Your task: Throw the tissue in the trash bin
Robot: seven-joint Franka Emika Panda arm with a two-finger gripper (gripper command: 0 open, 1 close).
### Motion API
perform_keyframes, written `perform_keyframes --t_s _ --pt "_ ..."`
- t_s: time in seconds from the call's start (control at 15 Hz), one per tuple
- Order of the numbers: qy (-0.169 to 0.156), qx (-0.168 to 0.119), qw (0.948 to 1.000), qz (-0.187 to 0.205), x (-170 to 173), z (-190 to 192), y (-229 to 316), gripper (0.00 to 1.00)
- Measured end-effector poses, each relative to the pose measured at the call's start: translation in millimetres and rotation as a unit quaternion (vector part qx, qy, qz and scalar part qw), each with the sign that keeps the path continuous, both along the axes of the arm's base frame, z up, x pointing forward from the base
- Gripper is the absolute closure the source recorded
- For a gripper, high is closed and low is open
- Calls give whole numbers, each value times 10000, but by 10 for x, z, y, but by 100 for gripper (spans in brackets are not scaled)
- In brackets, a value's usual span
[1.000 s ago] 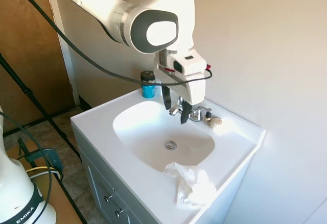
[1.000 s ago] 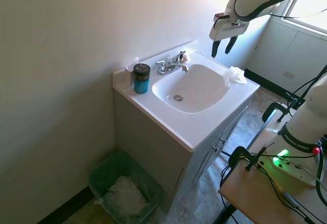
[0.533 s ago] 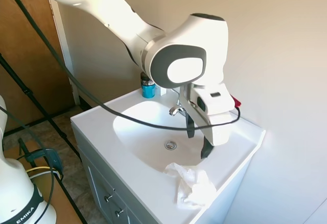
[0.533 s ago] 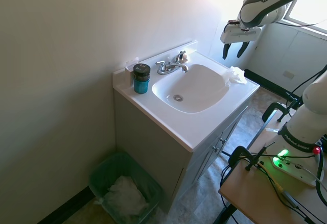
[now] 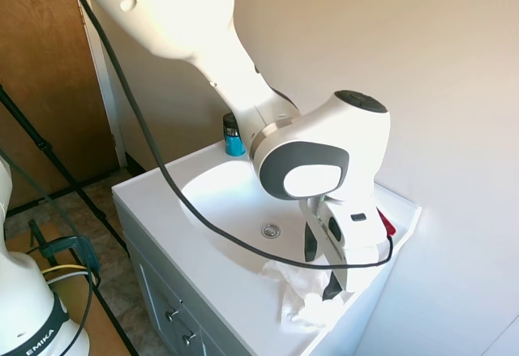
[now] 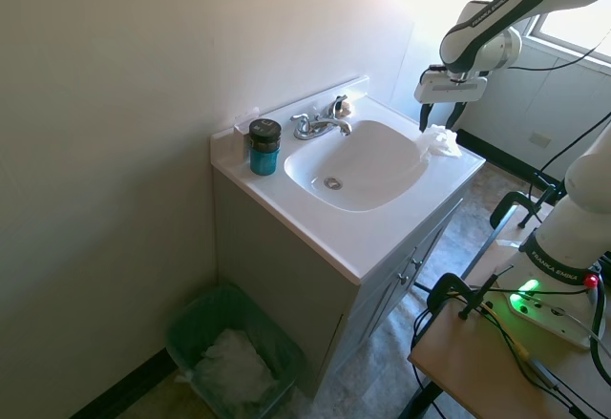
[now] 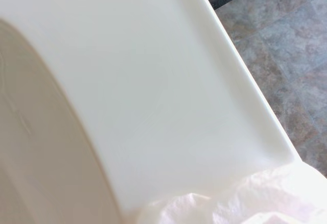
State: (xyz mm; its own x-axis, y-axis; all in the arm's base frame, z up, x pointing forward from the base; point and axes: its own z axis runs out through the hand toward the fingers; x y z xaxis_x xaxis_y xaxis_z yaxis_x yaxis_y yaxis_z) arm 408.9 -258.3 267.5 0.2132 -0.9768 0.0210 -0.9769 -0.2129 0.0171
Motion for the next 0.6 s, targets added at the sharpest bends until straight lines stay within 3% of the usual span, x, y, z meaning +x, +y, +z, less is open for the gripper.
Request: perform_keyframes --t_s 0.07,0.6 --pt "17 30 10000 -5 14 -63 -20 100" --pt "-81 197 9996 190 105 -219 -99 100"
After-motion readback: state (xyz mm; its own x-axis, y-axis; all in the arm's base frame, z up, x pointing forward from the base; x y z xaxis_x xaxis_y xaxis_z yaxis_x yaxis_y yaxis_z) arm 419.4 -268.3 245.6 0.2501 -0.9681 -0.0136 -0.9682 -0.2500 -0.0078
